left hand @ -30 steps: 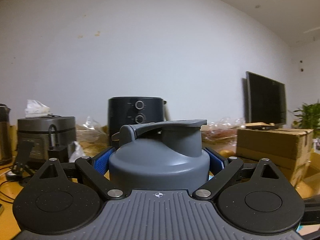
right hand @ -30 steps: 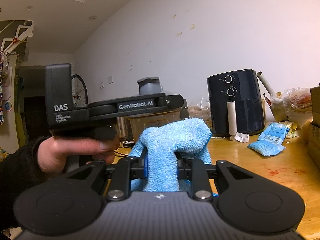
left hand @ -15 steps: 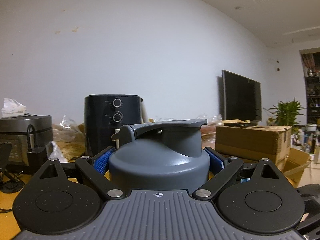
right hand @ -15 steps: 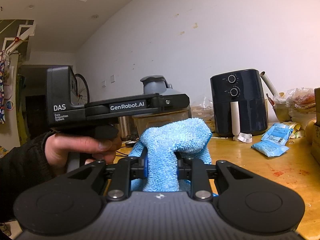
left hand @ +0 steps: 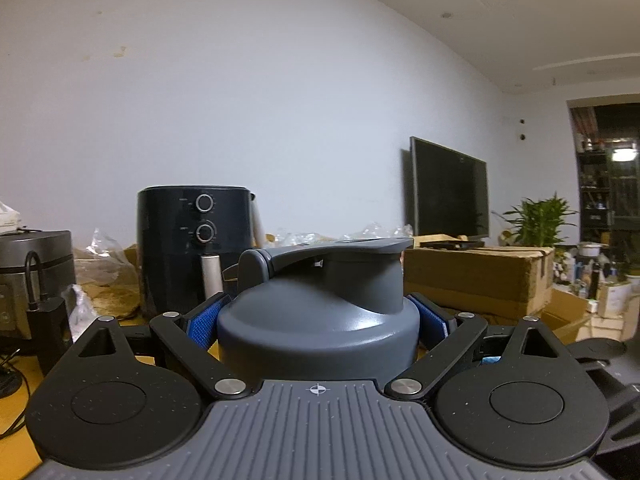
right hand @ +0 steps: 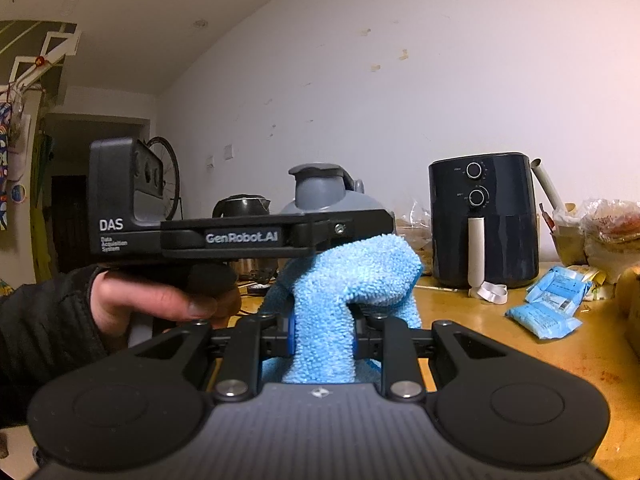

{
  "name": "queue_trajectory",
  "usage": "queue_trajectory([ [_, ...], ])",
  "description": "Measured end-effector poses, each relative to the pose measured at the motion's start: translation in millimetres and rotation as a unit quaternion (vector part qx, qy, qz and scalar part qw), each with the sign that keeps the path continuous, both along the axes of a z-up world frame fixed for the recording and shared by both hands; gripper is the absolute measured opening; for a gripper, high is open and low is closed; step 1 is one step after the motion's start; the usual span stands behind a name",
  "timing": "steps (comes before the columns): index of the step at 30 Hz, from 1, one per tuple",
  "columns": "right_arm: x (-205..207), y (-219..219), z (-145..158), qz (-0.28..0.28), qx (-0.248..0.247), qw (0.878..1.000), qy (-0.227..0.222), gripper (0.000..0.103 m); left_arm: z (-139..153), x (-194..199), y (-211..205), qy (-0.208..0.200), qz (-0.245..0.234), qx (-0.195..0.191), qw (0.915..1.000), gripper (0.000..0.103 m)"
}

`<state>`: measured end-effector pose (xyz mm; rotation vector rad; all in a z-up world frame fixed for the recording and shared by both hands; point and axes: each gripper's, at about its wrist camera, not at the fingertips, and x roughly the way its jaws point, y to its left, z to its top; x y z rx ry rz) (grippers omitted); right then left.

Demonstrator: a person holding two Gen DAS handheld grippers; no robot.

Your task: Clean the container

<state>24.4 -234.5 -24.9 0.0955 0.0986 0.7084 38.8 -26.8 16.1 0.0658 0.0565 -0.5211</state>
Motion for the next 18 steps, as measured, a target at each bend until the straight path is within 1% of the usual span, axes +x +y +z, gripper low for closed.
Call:
queue_trajectory([
  [6,1.9,4.8,8.2,-0.004,-0.013,1.000,-0.007,0.022,1.9,4.0,3.2,0.007,-0.022,0.007,0.9997,0.095],
  [11,4.3,7.3,17.7,-0.004,-0.034,0.999,-0.003,0.023,4.0,8.3,3.4,0.013,-0.035,0.013,0.9992,0.095],
  [12,5.3,8.8,20.7,-0.007,-0.043,0.999,-0.001,0.025,4.0,8.9,4.0,0.014,-0.038,0.014,0.9991,0.095],
  [14,7.0,12.5,25.8,-0.013,-0.061,0.998,0.002,0.027,3.9,10.5,6.3,0.015,-0.044,0.014,0.9988,0.095],
  [15,7.3,14.1,27.0,-0.018,-0.064,0.998,0.002,0.032,3.9,11.4,7.5,0.015,-0.048,0.013,0.9986,0.095],
  [17,7.2,16.7,27.9,-0.025,-0.067,0.997,0.001,0.029,4.3,12.6,10.0,0.019,-0.052,0.012,0.9984,0.095],
  [18,6.6,15.7,25.7,-0.024,-0.060,0.998,-0.001,0.027,4.5,12.8,10.8,0.020,-0.054,0.012,0.9983,0.095],
])
